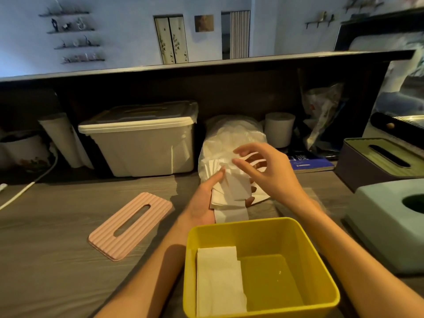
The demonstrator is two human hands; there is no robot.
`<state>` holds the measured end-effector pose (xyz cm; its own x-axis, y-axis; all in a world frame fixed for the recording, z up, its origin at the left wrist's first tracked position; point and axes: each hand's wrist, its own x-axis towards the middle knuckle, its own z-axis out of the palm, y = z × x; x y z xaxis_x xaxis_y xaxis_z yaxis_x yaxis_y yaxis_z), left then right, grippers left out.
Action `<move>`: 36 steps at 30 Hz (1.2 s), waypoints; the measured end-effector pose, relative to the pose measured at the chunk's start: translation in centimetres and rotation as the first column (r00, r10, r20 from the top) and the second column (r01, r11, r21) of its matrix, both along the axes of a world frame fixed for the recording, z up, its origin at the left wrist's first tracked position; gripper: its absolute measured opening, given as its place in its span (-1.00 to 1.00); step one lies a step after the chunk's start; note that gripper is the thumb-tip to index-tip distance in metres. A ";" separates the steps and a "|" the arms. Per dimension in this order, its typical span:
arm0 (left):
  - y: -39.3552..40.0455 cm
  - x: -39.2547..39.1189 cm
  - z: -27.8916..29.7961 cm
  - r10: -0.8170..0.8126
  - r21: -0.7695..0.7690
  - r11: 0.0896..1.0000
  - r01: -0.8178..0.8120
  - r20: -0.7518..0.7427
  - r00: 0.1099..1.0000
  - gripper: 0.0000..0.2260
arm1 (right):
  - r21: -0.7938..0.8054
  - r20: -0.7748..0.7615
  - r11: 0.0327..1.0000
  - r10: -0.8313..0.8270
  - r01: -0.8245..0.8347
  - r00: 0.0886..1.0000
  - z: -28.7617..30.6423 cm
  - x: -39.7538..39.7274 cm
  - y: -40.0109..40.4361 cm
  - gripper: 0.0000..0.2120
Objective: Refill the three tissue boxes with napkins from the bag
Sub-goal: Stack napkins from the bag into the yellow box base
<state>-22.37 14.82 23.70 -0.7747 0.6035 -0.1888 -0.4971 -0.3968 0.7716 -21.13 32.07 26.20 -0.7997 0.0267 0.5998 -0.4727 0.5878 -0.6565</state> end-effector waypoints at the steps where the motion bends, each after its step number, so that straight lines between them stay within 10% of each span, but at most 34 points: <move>1: -0.1 0.0 0.1 0.024 -0.027 0.999 -0.024 -0.018 1.000 -0.55 | -0.008 -0.011 1.000 0.002 -0.002 1.000 0.0 0.4 0.2 -0.68; 13: 0.0 -0.6 -0.7 0.233 -0.242 0.929 -0.282 -0.212 0.949 -0.32 | -0.056 0.248 0.998 0.054 -0.042 0.967 -0.4 1.2 0.4 -0.41; 23: -0.3 -0.4 -0.3 0.268 -0.147 0.942 -0.303 -0.218 0.938 -0.61 | -0.308 0.392 0.946 0.227 -0.106 0.891 -1.1 1.0 0.1 -0.55; 36: -1.0 -0.2 0.7 0.138 -0.044 0.989 -0.140 -0.055 0.989 -0.44 | -0.449 0.197 0.834 0.441 -0.320 0.875 2.3 2.5 1.9 -0.81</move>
<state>-22.57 13.83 24.39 -0.8599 0.4805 -0.1723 -0.3986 -0.4211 0.8147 -18.59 33.93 28.51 -0.9261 -0.1327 0.3532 -0.3638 0.0652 -0.9292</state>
